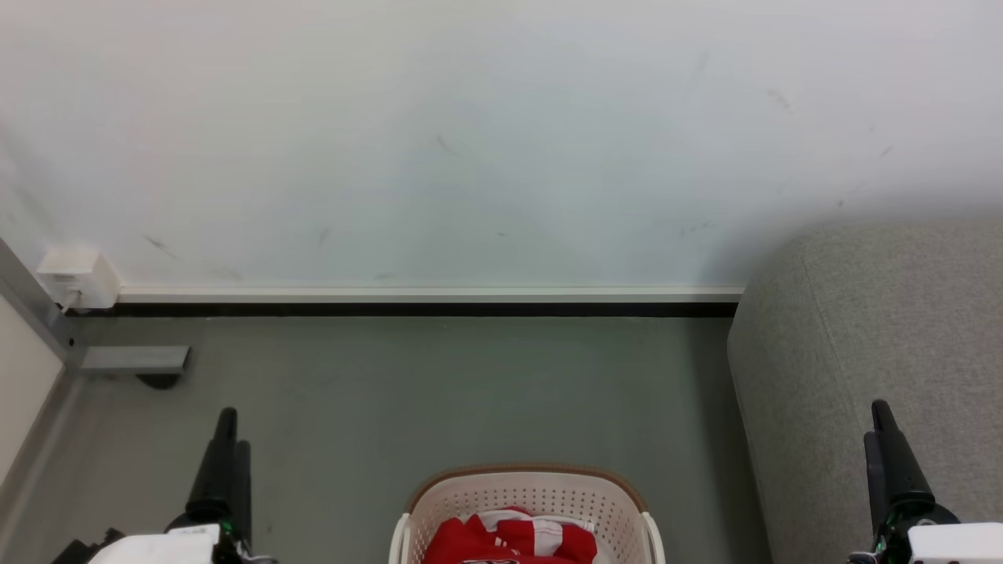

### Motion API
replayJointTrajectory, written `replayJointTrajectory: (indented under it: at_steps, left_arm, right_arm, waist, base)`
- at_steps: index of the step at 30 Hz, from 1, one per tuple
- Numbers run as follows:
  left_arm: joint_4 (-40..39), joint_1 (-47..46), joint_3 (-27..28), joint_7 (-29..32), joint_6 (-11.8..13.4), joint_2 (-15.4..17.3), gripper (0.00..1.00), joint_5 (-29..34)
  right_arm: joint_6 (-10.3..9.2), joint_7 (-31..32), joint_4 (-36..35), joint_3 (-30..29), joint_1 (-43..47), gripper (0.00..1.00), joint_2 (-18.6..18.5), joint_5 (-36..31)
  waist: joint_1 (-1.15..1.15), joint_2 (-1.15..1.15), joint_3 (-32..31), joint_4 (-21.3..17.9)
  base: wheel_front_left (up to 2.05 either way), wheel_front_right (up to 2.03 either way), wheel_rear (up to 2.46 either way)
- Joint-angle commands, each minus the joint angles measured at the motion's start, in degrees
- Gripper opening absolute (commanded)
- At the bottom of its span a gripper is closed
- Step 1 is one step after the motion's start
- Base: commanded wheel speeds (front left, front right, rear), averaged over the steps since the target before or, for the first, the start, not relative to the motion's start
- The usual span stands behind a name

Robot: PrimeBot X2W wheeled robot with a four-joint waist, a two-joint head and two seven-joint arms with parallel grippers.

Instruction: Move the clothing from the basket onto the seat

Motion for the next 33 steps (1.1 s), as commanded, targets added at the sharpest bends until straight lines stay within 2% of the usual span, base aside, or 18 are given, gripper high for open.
replayJointTrajectory:
  at_steps: [1,15,19,33]
  left_arm:
    - [-1.5,-1.2,0.1,-0.6,-0.5,0.4,1.0,2.2]
    - [-3.6,-0.5,-0.6,-3.7,-1.1,0.4,1.0,16.3]
    - [-3.6,-0.3,-1.0,-4.4,-1.2,0.4,1.0,22.2]
    - [-4.3,0.4,-3.2,-7.0,2.2,0.3,1.0,39.6]
  right_arm:
    - [-0.02,-0.2,-1.1,-0.7,-1.6,1.0,0.0,-2.2]
    - [-0.03,-0.7,-0.5,-0.9,-2.4,1.0,0.8,-14.5]
    - [-0.04,-0.8,-0.1,-1.1,-2.7,1.0,0.8,-18.9]
    - [-0.05,-1.3,4.2,-2.5,-2.8,1.0,2.4,-38.0]
  waist:
    - [0.0,0.0,0.0,0.0]
    - [0.0,0.0,-0.1,-0.1]
    - [0.0,0.0,-0.3,-0.1]
    - [0.0,0.0,-0.8,-0.3]
  base:
    - [0.0,0.0,0.0]
    - [0.0,0.0,0.0]
    - [0.0,0.0,0.0]
    - [0.0,0.0,0.0]
